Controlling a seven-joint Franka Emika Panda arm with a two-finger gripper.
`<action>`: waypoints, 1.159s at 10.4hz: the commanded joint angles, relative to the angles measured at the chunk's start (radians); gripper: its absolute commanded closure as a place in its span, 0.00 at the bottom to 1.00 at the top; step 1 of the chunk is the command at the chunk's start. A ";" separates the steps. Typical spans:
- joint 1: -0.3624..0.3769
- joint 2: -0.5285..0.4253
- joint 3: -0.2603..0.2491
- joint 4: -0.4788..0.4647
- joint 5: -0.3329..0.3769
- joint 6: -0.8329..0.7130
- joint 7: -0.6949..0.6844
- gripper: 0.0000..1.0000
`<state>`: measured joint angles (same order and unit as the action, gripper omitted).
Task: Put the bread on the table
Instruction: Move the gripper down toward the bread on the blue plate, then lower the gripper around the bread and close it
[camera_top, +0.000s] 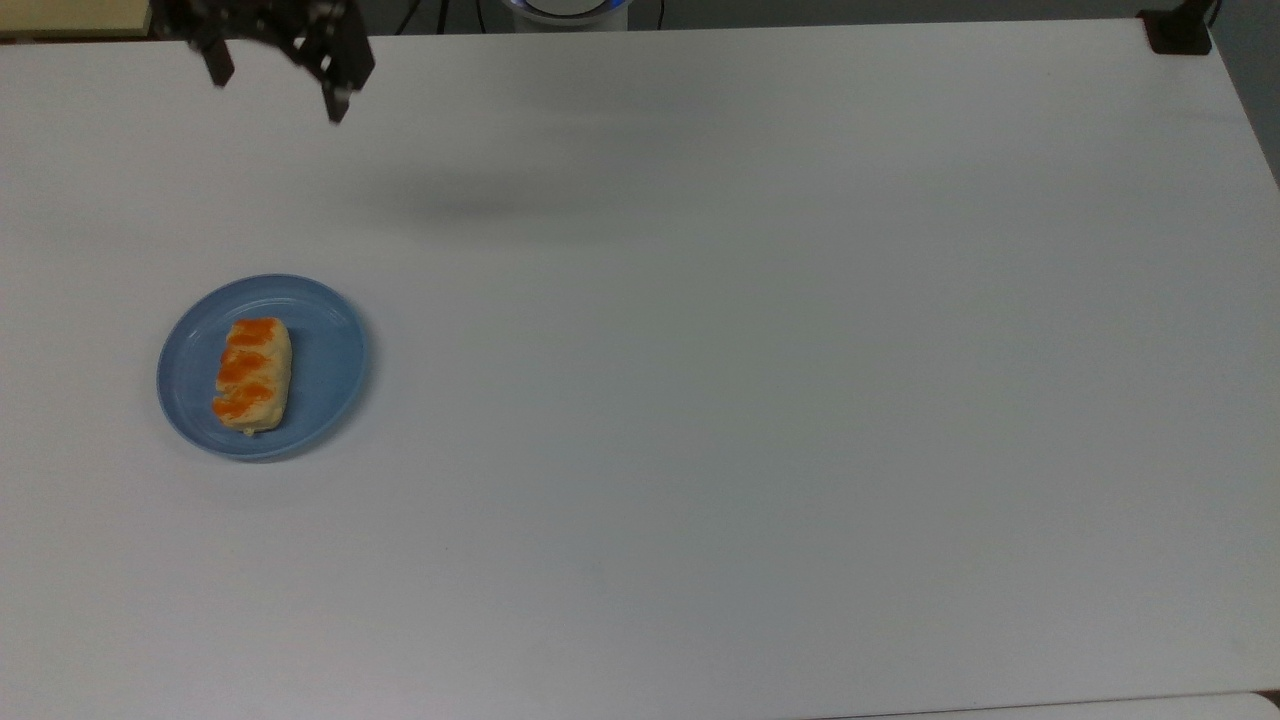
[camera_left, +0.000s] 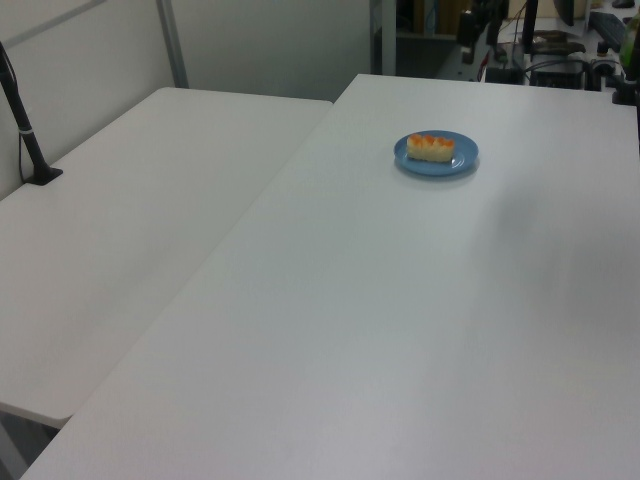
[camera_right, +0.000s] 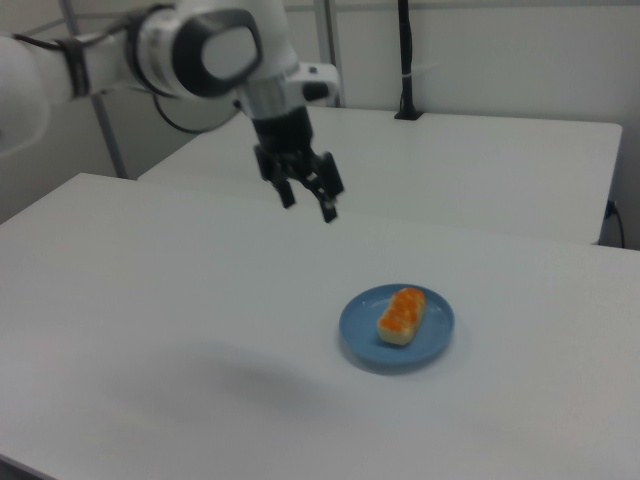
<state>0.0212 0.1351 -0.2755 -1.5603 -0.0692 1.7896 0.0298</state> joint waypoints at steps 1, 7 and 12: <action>-0.044 0.144 -0.010 0.002 0.029 0.190 0.036 0.00; -0.119 0.400 -0.010 0.000 0.032 0.554 -0.040 0.00; -0.109 0.448 -0.005 -0.007 0.034 0.577 -0.044 0.31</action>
<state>-0.1005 0.5860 -0.2770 -1.5594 -0.0569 2.3548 0.0203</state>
